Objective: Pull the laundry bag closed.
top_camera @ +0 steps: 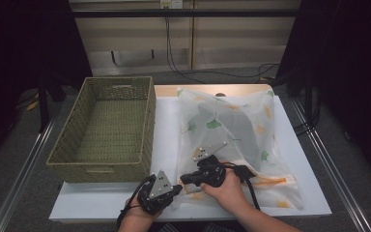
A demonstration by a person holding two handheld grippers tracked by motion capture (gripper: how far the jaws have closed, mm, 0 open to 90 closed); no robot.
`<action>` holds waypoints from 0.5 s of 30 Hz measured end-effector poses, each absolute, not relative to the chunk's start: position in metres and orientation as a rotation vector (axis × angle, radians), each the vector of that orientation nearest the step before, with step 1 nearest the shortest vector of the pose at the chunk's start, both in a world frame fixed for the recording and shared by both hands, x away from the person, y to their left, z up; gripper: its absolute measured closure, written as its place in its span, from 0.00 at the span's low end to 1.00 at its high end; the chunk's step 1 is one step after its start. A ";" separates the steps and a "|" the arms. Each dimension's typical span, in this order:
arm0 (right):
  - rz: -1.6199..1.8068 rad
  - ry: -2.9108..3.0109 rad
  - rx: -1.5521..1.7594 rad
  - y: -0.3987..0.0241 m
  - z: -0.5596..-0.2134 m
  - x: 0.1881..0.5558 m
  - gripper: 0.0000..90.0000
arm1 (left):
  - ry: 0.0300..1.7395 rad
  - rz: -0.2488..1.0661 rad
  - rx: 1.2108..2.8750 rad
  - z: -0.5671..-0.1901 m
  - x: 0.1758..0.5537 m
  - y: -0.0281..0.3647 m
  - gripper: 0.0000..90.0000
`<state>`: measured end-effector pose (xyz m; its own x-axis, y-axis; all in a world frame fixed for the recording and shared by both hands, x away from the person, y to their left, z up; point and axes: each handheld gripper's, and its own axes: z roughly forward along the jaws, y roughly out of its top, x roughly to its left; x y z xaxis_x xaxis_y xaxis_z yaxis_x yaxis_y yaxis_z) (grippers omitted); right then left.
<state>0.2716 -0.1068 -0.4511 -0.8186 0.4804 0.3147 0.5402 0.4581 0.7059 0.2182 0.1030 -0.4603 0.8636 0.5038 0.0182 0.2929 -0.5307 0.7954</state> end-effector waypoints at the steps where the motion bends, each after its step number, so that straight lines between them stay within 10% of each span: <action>1: -1.320 -2.629 -0.917 -0.107 -0.450 0.271 1.00 | 0.582 0.316 2.183 -0.459 0.219 0.104 0.96; 8: -1.328 -2.643 -0.899 -0.110 -0.442 0.269 1.00 | 0.661 0.286 2.175 -0.460 0.226 0.109 0.69; 15: -1.332 -2.640 -0.873 -0.108 -0.439 0.268 1.00 | 0.683 0.231 2.189 -0.464 0.233 0.105 0.66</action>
